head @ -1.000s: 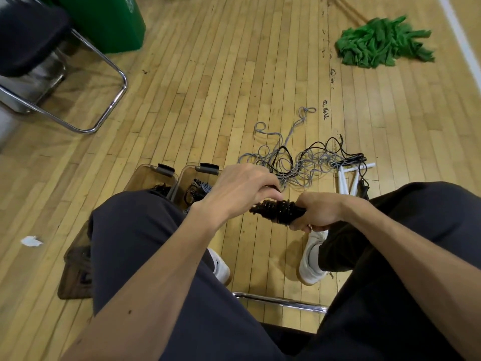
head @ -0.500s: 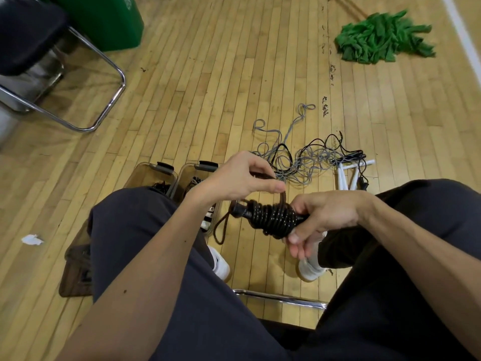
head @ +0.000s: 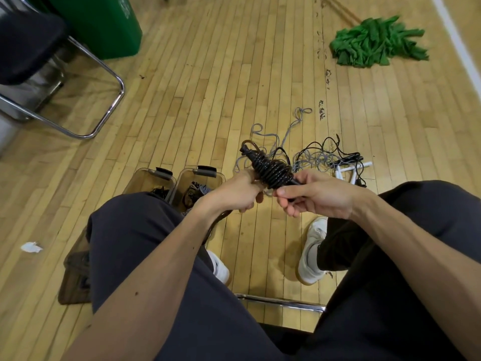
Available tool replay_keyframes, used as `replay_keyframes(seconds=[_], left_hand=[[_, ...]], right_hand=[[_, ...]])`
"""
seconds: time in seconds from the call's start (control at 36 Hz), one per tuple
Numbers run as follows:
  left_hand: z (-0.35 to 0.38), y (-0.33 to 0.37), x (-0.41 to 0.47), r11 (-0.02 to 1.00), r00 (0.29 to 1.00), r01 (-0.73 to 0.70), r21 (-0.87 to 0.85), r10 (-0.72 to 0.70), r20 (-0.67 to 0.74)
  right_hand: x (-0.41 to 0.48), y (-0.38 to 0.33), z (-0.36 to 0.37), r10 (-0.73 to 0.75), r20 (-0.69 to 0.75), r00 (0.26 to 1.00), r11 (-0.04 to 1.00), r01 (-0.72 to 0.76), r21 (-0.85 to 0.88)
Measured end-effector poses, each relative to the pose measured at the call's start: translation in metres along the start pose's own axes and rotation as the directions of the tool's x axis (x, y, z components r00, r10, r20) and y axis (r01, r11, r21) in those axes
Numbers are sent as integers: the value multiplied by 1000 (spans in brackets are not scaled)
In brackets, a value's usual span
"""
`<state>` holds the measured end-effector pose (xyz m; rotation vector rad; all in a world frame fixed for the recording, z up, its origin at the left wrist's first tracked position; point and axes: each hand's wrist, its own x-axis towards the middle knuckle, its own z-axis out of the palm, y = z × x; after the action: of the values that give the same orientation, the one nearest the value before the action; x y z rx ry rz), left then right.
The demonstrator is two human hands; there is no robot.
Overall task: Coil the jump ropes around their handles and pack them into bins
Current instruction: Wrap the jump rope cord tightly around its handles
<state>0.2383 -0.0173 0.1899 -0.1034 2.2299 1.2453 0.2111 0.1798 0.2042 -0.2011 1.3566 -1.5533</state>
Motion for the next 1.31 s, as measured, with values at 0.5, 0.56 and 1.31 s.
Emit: replay_keyframes(seconds=[0.5,0.56,1.31], left_hand=[[-4,0,-14,993,999,-22,112,18,39],[-7,-1,-15,985,999,-52,165,51,10],[-15,15,-38,982,978,-173,-72,180,101]], right_hand=[[11,8,-21,48,-313,949,984,-99,-151],[13,11,-25,50,-373,927,975,-125,-181],[10,13,-1,519,388,761,767,-214,-605]])
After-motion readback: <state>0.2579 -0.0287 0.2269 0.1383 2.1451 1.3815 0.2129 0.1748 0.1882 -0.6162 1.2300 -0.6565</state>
